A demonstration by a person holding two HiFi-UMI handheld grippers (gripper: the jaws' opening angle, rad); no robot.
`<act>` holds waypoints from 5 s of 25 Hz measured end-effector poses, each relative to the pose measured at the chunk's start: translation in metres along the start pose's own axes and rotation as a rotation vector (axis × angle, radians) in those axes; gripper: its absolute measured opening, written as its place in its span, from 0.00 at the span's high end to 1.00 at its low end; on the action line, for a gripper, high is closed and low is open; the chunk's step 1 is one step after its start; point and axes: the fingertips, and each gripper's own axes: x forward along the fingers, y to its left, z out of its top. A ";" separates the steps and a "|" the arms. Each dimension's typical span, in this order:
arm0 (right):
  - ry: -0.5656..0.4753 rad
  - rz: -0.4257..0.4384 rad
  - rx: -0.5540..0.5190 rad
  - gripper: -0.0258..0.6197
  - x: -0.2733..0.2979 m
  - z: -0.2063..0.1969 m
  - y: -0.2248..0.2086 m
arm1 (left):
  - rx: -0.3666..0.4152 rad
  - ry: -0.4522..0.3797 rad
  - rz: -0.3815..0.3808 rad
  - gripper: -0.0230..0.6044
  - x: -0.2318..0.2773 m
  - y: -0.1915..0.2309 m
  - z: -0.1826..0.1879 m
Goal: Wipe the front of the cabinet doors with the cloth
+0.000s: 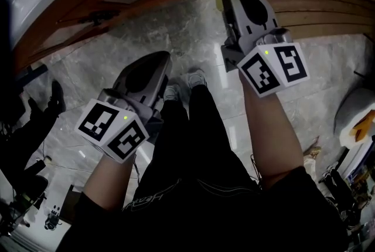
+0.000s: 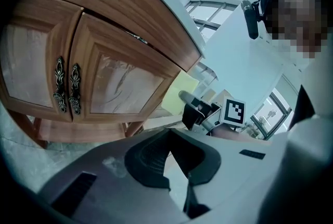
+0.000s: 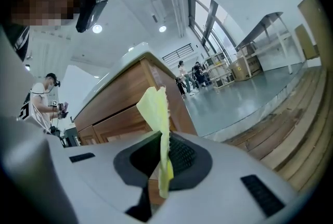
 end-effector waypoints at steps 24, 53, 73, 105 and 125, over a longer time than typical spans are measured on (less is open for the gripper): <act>0.182 0.209 -0.057 0.90 0.015 -0.079 0.101 | -0.103 -0.083 0.092 0.95 -0.061 0.048 -0.018; 0.281 0.287 -0.218 0.90 0.088 -0.131 0.162 | -0.210 -0.149 0.192 0.95 -0.120 0.083 -0.050; 0.227 0.076 -0.178 0.90 0.049 -0.097 0.035 | -0.123 -0.030 0.079 0.95 -0.032 0.037 -0.034; 0.190 -0.056 -0.102 0.90 -0.009 -0.079 -0.005 | -0.046 0.029 0.006 0.95 -0.010 0.019 -0.017; 0.361 0.267 -0.181 0.90 0.039 -0.160 0.155 | -0.209 -0.162 0.218 0.95 -0.121 0.102 -0.036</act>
